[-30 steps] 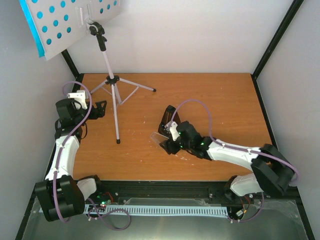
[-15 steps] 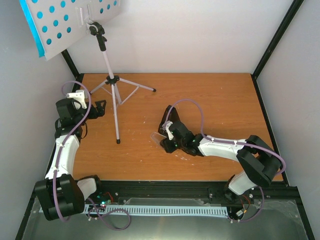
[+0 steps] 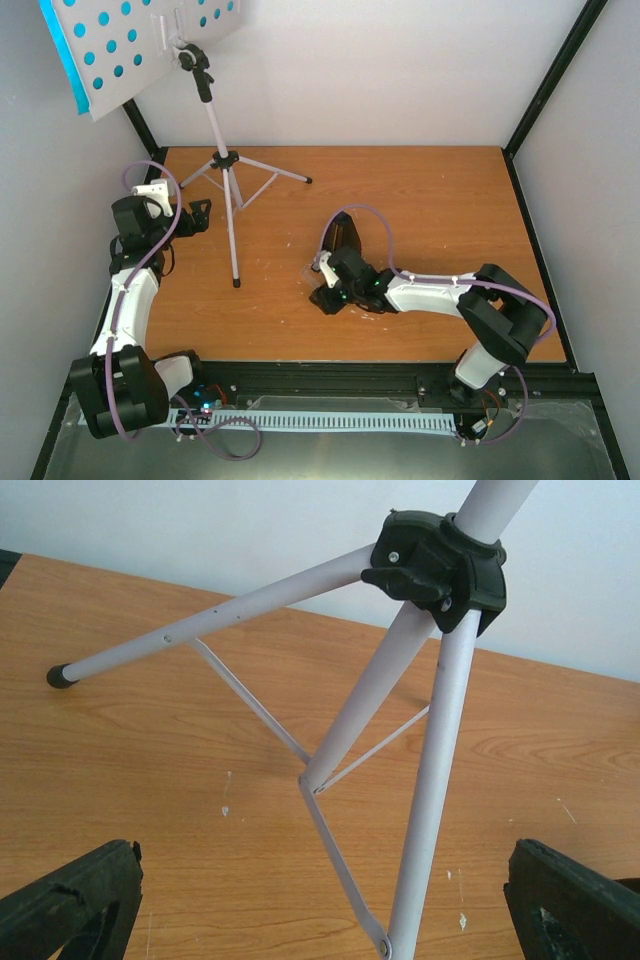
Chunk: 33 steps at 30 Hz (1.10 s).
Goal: Pack up the instrument practice props
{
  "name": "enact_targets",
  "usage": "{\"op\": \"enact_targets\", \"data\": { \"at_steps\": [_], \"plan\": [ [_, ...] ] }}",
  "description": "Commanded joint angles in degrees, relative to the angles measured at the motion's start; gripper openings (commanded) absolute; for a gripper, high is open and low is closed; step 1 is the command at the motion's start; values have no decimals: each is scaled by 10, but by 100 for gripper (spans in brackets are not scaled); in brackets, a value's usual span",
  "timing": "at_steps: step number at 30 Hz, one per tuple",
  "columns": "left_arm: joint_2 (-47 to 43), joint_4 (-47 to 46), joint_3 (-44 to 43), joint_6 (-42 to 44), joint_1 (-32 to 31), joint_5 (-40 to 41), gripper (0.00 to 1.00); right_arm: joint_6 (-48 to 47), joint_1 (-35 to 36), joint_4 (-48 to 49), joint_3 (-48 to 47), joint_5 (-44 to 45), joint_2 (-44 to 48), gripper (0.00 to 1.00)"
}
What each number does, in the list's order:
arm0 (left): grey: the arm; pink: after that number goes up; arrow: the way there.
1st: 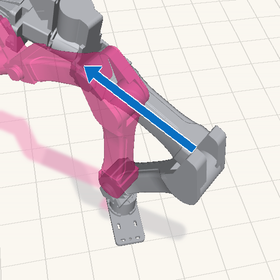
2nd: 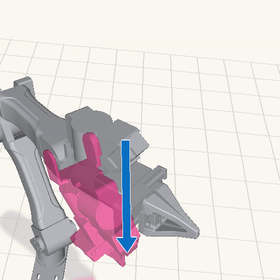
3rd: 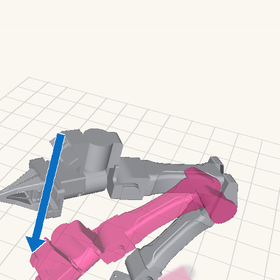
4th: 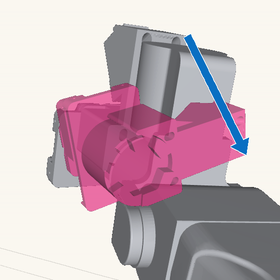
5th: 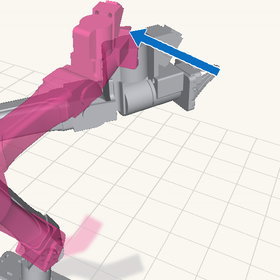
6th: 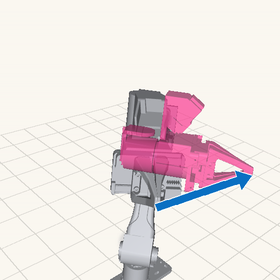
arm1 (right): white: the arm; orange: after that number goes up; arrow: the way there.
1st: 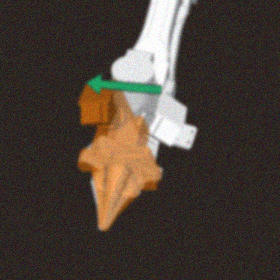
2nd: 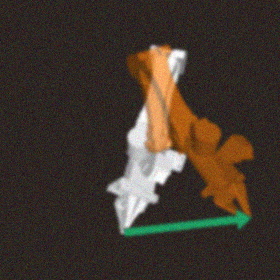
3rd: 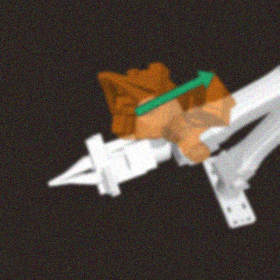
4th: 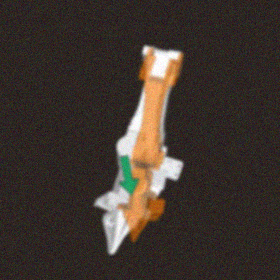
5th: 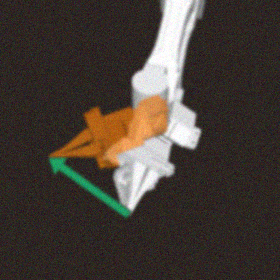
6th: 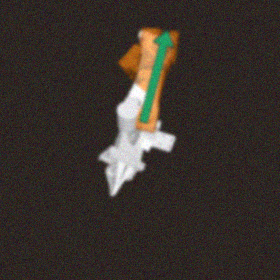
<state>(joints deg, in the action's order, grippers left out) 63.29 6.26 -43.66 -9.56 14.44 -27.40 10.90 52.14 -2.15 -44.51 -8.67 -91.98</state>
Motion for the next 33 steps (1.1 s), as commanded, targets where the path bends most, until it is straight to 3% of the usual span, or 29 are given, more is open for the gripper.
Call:
{"op": "enact_targets", "data": {
  "at_steps": [1,8,21,33],
  "plan": [
    [7,-2,-15,1,-1,-3,99,27,14,18,-1,-3,-8,58],
    [7,-2,-15,2,-1,-10,100,55,16,20,19,35,5,61],
    [7,1,-17,-5,-1,-10,100,80,36,34,20,-2,-20,58],
    [-5,-6,-17,-8,-1,-49,99,96,66,49,-53,-36,-85,58]
  ]
}}
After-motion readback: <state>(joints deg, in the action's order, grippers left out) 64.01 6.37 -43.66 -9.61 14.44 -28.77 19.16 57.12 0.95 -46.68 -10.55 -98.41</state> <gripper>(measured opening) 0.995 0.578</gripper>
